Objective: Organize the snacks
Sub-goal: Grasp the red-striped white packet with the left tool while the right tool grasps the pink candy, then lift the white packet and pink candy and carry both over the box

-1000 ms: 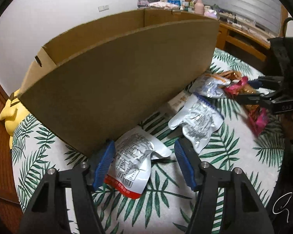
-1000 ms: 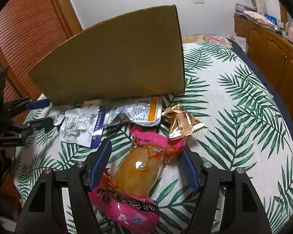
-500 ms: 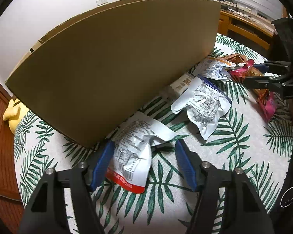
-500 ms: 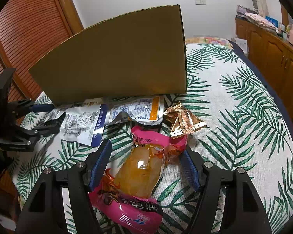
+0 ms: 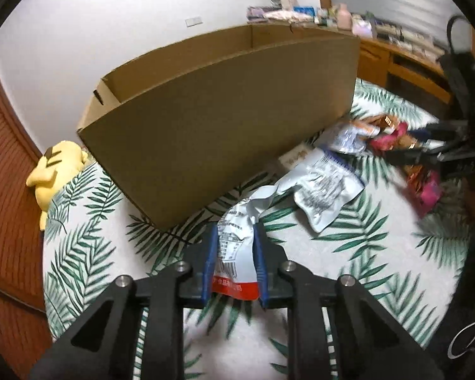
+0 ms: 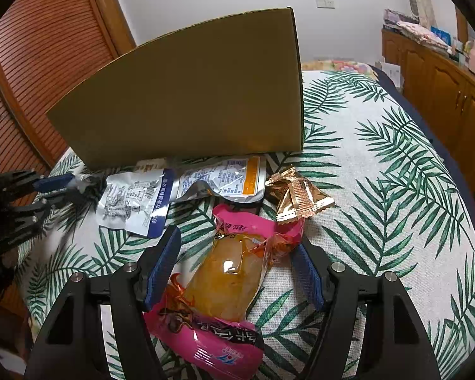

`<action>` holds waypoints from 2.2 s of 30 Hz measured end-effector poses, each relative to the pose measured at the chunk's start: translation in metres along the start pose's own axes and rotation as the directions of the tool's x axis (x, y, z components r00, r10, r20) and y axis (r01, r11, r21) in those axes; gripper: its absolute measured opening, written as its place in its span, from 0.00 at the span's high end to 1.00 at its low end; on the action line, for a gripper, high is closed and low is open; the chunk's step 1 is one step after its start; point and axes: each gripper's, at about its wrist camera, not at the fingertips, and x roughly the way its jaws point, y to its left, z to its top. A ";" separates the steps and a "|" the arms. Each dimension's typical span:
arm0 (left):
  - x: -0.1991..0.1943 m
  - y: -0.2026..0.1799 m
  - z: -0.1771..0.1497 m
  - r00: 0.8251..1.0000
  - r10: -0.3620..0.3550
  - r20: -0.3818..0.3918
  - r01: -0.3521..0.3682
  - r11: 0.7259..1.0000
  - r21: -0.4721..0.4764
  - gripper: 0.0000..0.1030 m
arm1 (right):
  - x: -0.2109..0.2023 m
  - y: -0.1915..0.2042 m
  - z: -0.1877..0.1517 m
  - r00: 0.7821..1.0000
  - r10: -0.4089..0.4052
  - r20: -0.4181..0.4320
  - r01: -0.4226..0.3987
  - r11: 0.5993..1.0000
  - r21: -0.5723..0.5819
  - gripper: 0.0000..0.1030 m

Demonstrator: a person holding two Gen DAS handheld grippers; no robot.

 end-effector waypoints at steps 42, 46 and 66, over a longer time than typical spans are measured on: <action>-0.066 -0.039 0.020 0.977 -0.031 0.213 0.057 0.991 -0.119 0.81 | -0.045 0.019 -0.011 0.996 0.033 0.085 -0.027 0.997 -0.066 0.62; -0.066 -0.036 0.024 0.974 -0.023 0.224 0.052 0.991 -0.123 0.81 | -0.055 0.017 -0.003 0.993 0.042 0.114 -0.035 0.997 -0.063 0.61; -0.080 0.015 0.090 0.940 0.030 0.339 0.027 0.986 -0.162 0.81 | -0.113 0.047 0.100 0.953 0.071 0.295 -0.007 0.977 -0.214 0.61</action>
